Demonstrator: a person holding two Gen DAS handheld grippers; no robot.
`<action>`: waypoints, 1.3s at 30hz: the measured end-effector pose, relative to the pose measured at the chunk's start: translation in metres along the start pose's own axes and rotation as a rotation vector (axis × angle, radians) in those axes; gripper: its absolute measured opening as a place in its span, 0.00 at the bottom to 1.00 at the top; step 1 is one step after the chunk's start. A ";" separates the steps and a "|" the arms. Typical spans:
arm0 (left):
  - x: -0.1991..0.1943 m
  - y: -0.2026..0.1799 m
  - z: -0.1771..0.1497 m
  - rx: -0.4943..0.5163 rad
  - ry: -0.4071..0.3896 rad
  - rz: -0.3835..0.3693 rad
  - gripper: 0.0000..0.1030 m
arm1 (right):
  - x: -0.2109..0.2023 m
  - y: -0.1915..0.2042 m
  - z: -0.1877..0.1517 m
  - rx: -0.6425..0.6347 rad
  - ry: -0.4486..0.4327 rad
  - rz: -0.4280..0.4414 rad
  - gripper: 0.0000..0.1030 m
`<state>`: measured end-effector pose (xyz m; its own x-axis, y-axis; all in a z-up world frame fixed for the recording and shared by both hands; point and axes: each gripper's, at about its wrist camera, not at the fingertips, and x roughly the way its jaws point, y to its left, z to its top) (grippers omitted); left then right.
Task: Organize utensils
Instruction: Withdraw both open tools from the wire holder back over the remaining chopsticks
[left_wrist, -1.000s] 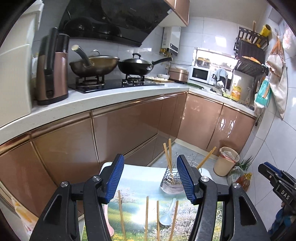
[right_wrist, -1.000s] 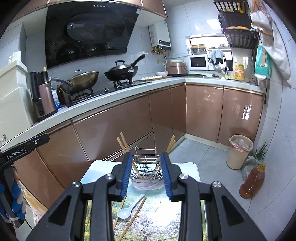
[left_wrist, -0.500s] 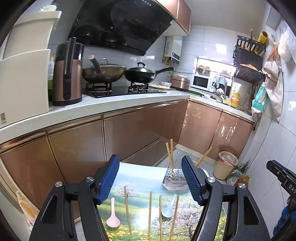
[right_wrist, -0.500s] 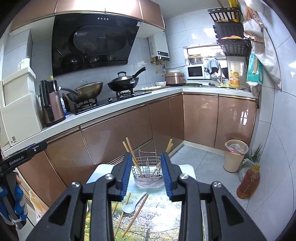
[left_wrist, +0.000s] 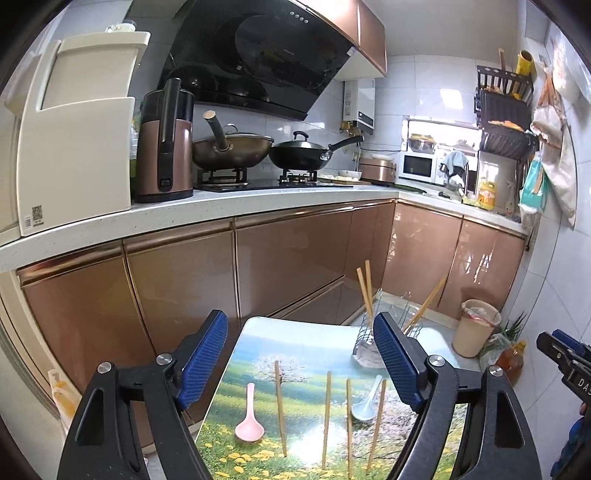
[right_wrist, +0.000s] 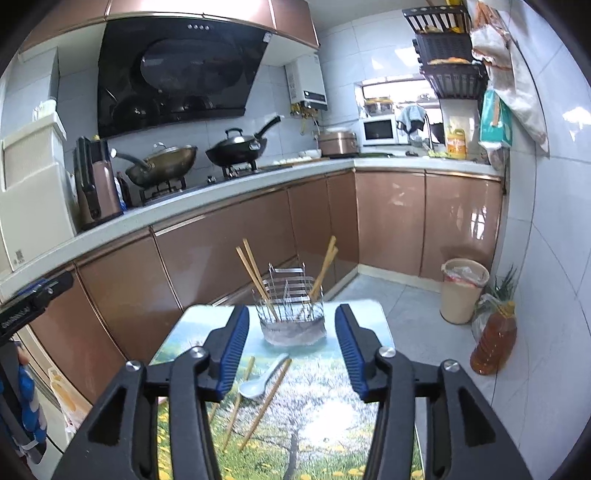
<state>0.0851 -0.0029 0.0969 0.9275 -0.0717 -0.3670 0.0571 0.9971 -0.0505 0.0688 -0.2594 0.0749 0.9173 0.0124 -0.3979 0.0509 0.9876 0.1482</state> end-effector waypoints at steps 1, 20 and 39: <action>0.000 0.000 -0.004 0.003 -0.002 0.005 0.79 | 0.003 -0.001 -0.005 0.004 0.010 0.002 0.45; 0.017 0.005 -0.043 0.032 -0.006 0.052 0.80 | 0.040 0.005 -0.058 0.019 0.128 -0.026 0.45; 0.063 0.003 -0.064 0.039 0.068 0.070 0.80 | 0.087 -0.003 -0.079 0.032 0.205 -0.056 0.45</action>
<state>0.1203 -0.0057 0.0137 0.9026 -0.0025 -0.4305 0.0088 0.9999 0.0127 0.1169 -0.2494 -0.0315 0.8135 -0.0081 -0.5815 0.1155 0.9822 0.1479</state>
